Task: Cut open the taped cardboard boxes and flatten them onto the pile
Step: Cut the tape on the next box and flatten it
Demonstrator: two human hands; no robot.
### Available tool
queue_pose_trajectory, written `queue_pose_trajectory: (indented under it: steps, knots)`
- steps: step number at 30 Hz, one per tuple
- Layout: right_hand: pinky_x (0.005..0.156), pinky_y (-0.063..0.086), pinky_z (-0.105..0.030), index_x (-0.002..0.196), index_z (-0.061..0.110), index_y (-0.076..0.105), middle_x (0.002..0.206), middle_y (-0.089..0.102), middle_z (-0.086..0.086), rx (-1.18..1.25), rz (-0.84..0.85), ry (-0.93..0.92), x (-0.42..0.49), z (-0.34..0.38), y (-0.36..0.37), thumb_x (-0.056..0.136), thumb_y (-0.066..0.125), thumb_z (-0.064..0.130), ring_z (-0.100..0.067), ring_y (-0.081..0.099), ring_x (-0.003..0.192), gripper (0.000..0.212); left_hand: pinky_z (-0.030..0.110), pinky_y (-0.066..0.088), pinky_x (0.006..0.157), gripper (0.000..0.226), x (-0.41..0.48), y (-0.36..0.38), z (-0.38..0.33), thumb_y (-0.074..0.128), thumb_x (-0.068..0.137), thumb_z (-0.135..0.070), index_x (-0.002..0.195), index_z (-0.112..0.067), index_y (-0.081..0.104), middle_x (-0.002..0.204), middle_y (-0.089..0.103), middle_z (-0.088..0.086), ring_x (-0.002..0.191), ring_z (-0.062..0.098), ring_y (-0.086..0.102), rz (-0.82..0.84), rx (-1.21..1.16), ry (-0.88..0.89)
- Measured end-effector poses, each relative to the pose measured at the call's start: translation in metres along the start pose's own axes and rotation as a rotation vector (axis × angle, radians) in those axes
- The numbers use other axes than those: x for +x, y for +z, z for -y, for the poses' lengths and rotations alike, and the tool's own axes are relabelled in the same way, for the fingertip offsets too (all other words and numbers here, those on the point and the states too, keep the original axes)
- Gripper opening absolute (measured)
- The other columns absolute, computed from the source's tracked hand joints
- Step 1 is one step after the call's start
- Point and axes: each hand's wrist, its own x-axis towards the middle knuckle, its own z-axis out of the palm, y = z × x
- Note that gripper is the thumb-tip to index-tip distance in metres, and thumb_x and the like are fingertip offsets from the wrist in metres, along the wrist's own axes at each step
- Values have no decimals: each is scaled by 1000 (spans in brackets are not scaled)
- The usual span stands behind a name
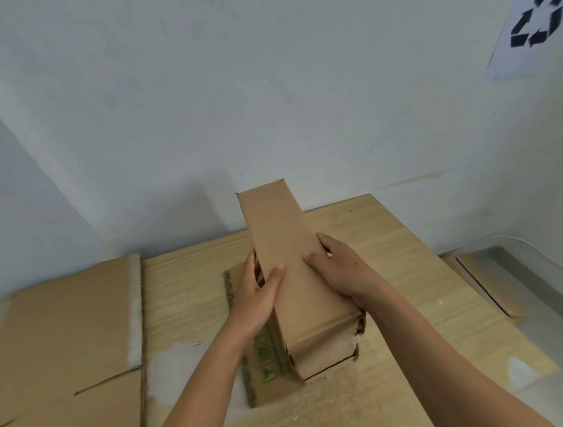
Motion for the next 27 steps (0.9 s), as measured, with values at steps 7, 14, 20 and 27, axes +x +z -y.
queue_pose_trajectory:
  steps: [7,14,20,27]
  knots:
    - [106,33,-47,146,20,24,142,40,-5,-462,86,-45,0,5,23,95,40,27,-31,37,129,54,30,51,78,32,2,-9,25,44,100,-21,131,-25,49,124,62,-1,106,14,61,-14,-96,-192]
    - [107,24,-46,147,26,24,152,26,0,-597,72,-111,-7,-3,65,97,42,39,-31,25,135,55,29,37,101,77,17,-27,28,55,86,-58,150,-25,27,147,36,-9,130,15,41,-115,48,-200]
    - [103,34,-25,132,15,54,135,53,-4,-267,156,-160,5,-19,59,100,41,22,-20,47,124,35,41,39,105,120,25,-31,45,67,50,-77,149,-30,20,144,41,-2,125,22,46,-154,78,-317]
    - [111,25,-44,147,26,28,154,23,-8,-586,-76,125,35,-78,14,96,46,42,-31,26,138,57,42,42,103,91,27,-42,59,71,70,-57,146,-29,29,135,52,-3,115,18,55,-104,35,-327]
